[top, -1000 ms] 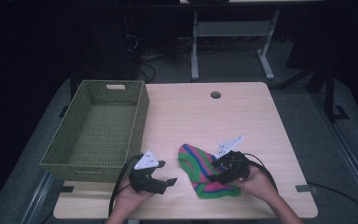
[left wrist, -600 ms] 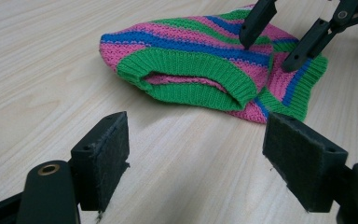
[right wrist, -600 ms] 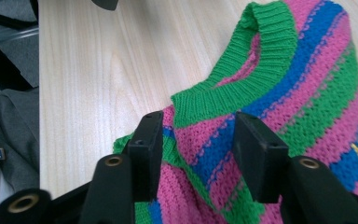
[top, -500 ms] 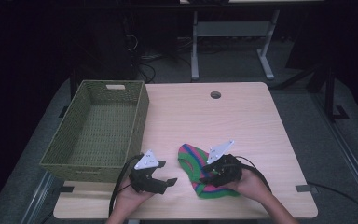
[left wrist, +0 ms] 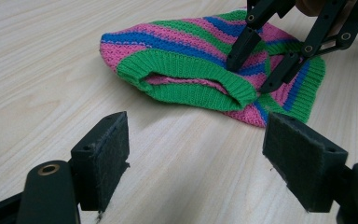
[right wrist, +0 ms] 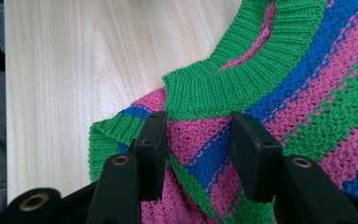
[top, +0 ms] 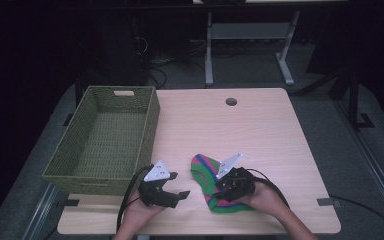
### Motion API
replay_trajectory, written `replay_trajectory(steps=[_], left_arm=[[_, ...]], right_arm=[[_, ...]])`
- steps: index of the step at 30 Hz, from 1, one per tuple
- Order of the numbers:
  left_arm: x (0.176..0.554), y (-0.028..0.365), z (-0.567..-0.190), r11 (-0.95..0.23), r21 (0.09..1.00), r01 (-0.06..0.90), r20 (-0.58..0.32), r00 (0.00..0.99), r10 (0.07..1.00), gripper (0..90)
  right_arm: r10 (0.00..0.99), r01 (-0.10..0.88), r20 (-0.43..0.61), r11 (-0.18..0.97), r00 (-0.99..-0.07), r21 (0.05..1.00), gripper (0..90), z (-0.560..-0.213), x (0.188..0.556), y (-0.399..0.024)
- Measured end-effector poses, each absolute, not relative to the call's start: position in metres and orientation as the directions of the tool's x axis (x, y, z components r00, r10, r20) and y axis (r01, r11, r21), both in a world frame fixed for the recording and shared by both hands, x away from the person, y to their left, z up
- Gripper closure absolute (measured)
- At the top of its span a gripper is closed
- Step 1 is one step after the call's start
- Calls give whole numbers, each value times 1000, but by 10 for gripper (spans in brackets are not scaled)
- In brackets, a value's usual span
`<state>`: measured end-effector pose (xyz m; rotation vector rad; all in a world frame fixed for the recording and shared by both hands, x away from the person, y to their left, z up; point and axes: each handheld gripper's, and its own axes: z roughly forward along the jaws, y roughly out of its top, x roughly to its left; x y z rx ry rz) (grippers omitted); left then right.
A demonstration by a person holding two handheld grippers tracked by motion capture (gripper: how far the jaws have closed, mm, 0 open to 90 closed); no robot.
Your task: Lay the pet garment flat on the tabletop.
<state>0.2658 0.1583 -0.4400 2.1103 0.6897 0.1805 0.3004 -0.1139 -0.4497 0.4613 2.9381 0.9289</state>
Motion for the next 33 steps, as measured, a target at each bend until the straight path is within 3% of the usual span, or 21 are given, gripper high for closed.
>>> replay_trajectory(steps=[6, 20, 33], left_arm=[[266, 158, -440, -458, 790, 408, -121, 836, 536, 223], [266, 159, -440, -453, 792, 408, -120, 833, 539, 224], [266, 160, -439, -458, 789, 410, -123, 836, 535, 233]], right_arm=[[293, 270, 50, 783, -955, 560, 611, -451, 299, -112], [305, 267, 31, 772, -952, 577, 801, -451, 295, -114], [332, 308, 76, 735, -940, 604, 819, -440, 298, -123]])
